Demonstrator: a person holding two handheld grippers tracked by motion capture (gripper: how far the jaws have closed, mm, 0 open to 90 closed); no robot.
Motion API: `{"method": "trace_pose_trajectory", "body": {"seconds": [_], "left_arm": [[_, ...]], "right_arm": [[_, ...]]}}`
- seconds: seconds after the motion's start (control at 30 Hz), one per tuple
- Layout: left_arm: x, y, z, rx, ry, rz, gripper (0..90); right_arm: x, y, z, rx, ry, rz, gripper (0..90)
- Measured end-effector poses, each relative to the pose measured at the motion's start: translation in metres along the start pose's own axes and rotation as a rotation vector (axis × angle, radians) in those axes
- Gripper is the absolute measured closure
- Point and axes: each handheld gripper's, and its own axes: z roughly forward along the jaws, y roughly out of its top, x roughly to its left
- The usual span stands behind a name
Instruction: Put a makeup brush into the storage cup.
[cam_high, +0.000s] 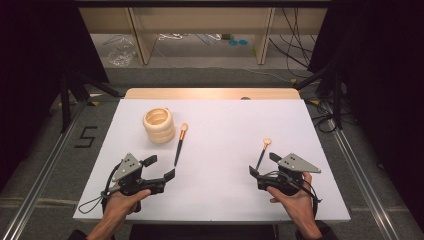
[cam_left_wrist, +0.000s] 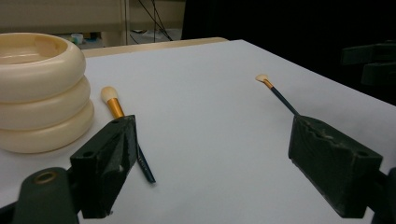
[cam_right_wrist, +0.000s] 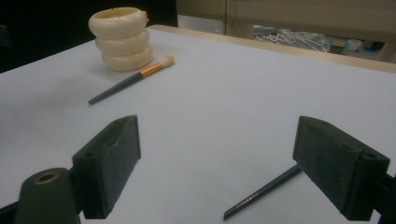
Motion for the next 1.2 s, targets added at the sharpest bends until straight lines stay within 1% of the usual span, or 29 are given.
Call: {"method": "trace_pose_trajectory", "body": {"seconds": [0.07, 0.1, 0.13, 0.17, 0.23, 0.27, 0.37, 0.4, 0.43, 0.47, 0.5, 0.53, 0.57, 0.6, 0.7, 0.73, 0.8, 0.83, 0.87, 0.9, 1.0, 1.03, 1.07, 1.17, 1.2], "left_arm": [[0.000, 0.000, 0.000, 0.000, -0.002, 0.004, 15.9], [0.000, 0.000, 0.000, 0.000, -0.002, 0.004, 15.9], [0.000, 0.000, 0.001, 0.001, -0.004, 0.006, 15.9], [0.000, 0.000, 0.001, 0.001, -0.004, 0.005, 15.9], [0.000, 0.000, 0.001, 0.001, -0.004, 0.005, 15.9], [0.000, 0.000, 0.002, 0.002, -0.005, 0.003, 15.9], [0.000, 0.000, 0.002, 0.001, -0.002, -0.003, 15.9], [0.000, 0.001, 0.003, 0.003, -0.003, -0.001, 15.9], [0.000, 0.001, 0.003, 0.003, -0.003, -0.001, 15.9], [0.000, 0.001, 0.003, 0.007, -0.008, 0.002, 15.9], [0.000, 0.001, 0.003, 0.007, -0.008, 0.001, 15.9], [0.000, 0.001, 0.003, 0.007, -0.008, 0.001, 15.9], [0.000, 0.000, 0.003, 0.006, -0.008, 0.000, 15.9], [0.000, 0.000, 0.003, 0.006, -0.007, -0.001, 15.9], [0.001, 0.000, 0.001, 0.001, -0.009, -0.001, 15.9], [0.001, 0.000, 0.001, 0.001, -0.008, -0.001, 15.9], [0.001, 0.000, 0.001, 0.003, -0.009, 0.003, 15.9], [0.001, 0.000, 0.001, 0.005, -0.008, 0.005, 15.9], [0.000, 0.000, 0.001, 0.005, -0.007, 0.004, 15.9], [0.000, 0.000, 0.001, 0.004, -0.008, 0.004, 15.9], [0.000, 0.000, 0.000, 0.004, -0.004, 0.004, 15.9], [0.000, 0.000, 0.000, 0.002, -0.002, -0.002, 15.9], [0.000, 0.000, 0.000, 0.002, -0.002, -0.002, 15.9], [0.001, -0.001, 0.000, 0.006, -0.007, 0.005, 15.9], [0.001, -0.001, 0.000, 0.006, -0.004, 0.003, 15.9]], "right_arm": [[0.000, 0.000, 0.000, 0.015, -0.001, 0.001, 16.0], [0.000, 0.000, 0.000, 0.015, -0.001, 0.001, 16.0], [-0.001, -0.001, 0.000, 0.008, 0.011, 0.008, 16.0], [-0.001, -0.001, 0.001, 0.005, 0.006, 0.011, 16.0], [-0.002, -0.001, 0.002, 0.014, 0.008, 0.016, 16.1], [-0.003, -0.001, 0.000, 0.032, -0.007, 0.007, 16.2], [-0.004, -0.002, 0.002, 0.036, 0.000, 0.018, 16.2], [-0.006, -0.002, 0.002, 0.048, 0.001, 0.016, 16.6], [-0.006, -0.002, 0.002, 0.048, 0.001, 0.016, 16.6], [-0.008, -0.002, 0.003, 0.057, -0.011, 0.015, 17.0], [-0.009, -0.002, 0.003, 0.059, -0.007, 0.012, 17.0], [-0.010, -0.002, 0.004, 0.062, -0.018, 0.007, 17.0], [-0.010, -0.002, 0.004, 0.062, -0.018, 0.007, 17.0], [-0.012, -0.002, 0.005, 0.079, -0.024, 0.011, 17.0], [-0.013, -0.001, 0.005, 0.087, -0.020, 0.007, 17.4], [-0.013, -0.001, 0.007, 0.101, -0.023, 0.001, 17.8], [-0.013, -0.001, 0.007, 0.104, -0.022, 0.000, 18.1], [-0.013, 0.000, 0.008, 0.109, -0.025, -0.003, 18.5], [-0.014, 0.000, 0.009, 0.099, -0.043, -0.024, 18.7], [-0.014, 0.000, 0.009, 0.108, -0.026, -0.017, 18.8], [-0.015, 0.001, 0.010, 0.114, -0.025, -0.015, 19.0], [-0.016, 0.001, 0.012, 0.102, -0.025, -0.025, 19.4], [-0.016, 0.001, 0.011, 0.115, -0.020, -0.029, 19.7], [-0.017, 0.002, 0.014, 0.117, -0.021, -0.022, 20.4], [-0.018, 0.003, 0.013, 0.125, -0.029, -0.028, 20.4]]}}
